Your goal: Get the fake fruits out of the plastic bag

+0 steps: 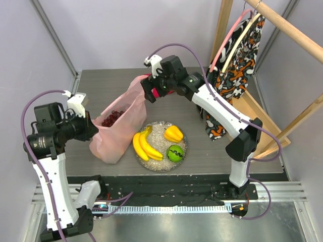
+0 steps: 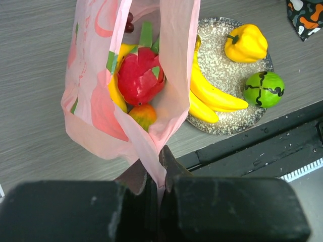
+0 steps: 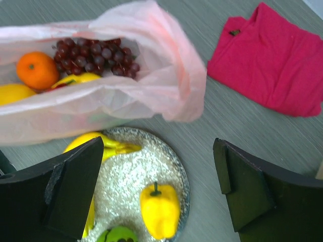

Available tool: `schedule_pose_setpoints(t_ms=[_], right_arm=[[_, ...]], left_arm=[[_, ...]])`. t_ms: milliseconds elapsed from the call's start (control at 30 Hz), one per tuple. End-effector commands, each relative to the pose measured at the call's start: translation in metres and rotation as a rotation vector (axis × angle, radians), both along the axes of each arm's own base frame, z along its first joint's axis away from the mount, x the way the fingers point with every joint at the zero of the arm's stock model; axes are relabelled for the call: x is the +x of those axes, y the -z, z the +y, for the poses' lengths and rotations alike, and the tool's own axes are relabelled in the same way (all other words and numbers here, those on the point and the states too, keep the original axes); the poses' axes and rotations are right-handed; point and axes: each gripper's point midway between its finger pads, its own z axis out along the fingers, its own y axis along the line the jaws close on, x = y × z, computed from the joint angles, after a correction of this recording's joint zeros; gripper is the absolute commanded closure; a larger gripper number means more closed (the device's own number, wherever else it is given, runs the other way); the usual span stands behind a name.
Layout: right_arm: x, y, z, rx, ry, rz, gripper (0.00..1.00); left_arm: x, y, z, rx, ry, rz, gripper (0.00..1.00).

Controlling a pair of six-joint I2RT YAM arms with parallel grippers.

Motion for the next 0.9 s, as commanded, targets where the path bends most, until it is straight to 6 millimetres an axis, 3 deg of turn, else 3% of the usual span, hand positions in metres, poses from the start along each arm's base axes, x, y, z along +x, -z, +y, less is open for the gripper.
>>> schedule_pose_setpoints(t_ms=[0, 133, 167, 200, 233, 267, 300, 333, 367, 400, 433, 467, 500, 533, 567, 600, 633, 667, 700, 733, 767, 800, 833, 867], right_arm=[[0.015, -0.058, 0.026, 0.232, -0.016, -0.144, 0.02], [0.037, -0.04, 0.037, 0.23, 0.014, -0.161, 0.03], [0.042, -0.039, 0.042, 0.242, 0.009, -0.173, 0.11], [0.049, -0.024, 0.049, 0.229, -0.001, -0.154, 0.19], [0.053, -0.032, 0.055, 0.254, -0.023, -0.168, 0.27], [0.064, -0.021, 0.061, 0.248, -0.02, -0.17, 0.44], [0.073, -0.041, 0.064, 0.28, -0.014, -0.214, 0.51], [0.088, -0.045, 0.063, 0.293, 0.005, -0.235, 0.59], [0.098, -0.053, 0.063, 0.309, 0.014, -0.26, 0.65], [0.115, -0.037, 0.067, 0.303, 0.026, -0.258, 0.77], [0.134, -0.07, 0.058, 0.357, 0.059, -0.341, 0.88], [0.148, -0.078, 0.053, 0.383, 0.1, -0.367, 0.99], [0.167, -0.067, 0.051, 0.389, 0.134, -0.38, 0.99], [0.176, -0.103, 0.045, 0.457, 0.152, -0.47, 0.99], [0.191, -0.111, 0.031, 0.477, 0.184, -0.512, 0.99], [0.199, -0.121, 0.024, 0.498, 0.204, -0.555, 0.99], [0.205, -0.141, 0.016, 0.544, 0.227, -0.621, 0.99], [0.211, -0.159, 0.001, 0.579, 0.257, -0.676, 0.99], [0.211, -0.171, -0.005, 0.603, 0.264, -0.708, 0.99], [0.204, -0.2, -0.014, 0.646, 0.267, -0.77, 0.99], [0.2, -0.212, -0.02, 0.659, 0.275, -0.797, 0.99], [0.196, -0.226, -0.028, 0.671, 0.288, -0.827, 0.99], [0.191, -0.237, -0.033, 0.673, 0.289, -0.856, 0.99], [0.178, -0.26, -0.043, 0.687, 0.29, -0.889, 0.99]], left_arm=[[-0.005, -0.01, -0.006, -0.009, 0.039, -0.027, 0.99], [-0.007, -0.007, -0.007, -0.01, 0.044, -0.02, 0.99], [-0.006, -0.005, -0.006, -0.007, 0.041, -0.021, 0.99], [-0.004, 0.0, -0.006, -0.011, 0.043, -0.008, 0.99], [-0.001, 0.001, -0.005, -0.012, 0.04, -0.009, 0.99], [0.014, -0.001, 0.0, -0.013, 0.005, -0.021, 0.99], [0.024, -0.003, 0.004, -0.01, -0.012, -0.034, 1.0], [0.036, -0.007, 0.008, -0.006, -0.023, -0.043, 1.0], [0.064, -0.003, 0.015, -0.009, -0.028, -0.015, 1.0], [0.078, -0.004, 0.018, -0.013, -0.034, -0.005, 1.0], [0.097, -0.022, 0.022, -0.012, -0.036, -0.036, 1.0], [0.125, -0.01, 0.028, -0.035, -0.045, 0.035, 1.0], [0.142, -0.011, 0.03, -0.062, -0.05, 0.055, 1.0], [0.161, -0.042, 0.033, -0.053, -0.049, -0.023, 1.0], [0.175, -0.048, 0.035, -0.057, -0.051, -0.026, 1.0], [0.206, -0.034, 0.042, -0.069, -0.056, 0.021, 1.0], [0.217, -0.041, 0.043, -0.085, -0.063, 0.019, 1.0], [0.233, -0.082, 0.045, -0.072, -0.059, -0.105, 1.0], [0.252, -0.081, 0.047, -0.083, -0.06, -0.114, 1.0], [0.263, -0.1, 0.048, -0.075, -0.06, -0.193, 1.0], [0.264, -0.13, 0.044, -0.066, -0.048, -0.293, 1.0], [0.266, -0.144, 0.042, -0.075, -0.038, -0.344, 1.0], [0.261, -0.174, 0.037, -0.074, -0.012, -0.447, 1.0], [0.254, -0.186, 0.028, -0.105, 0.024, -0.482, 1.0]])
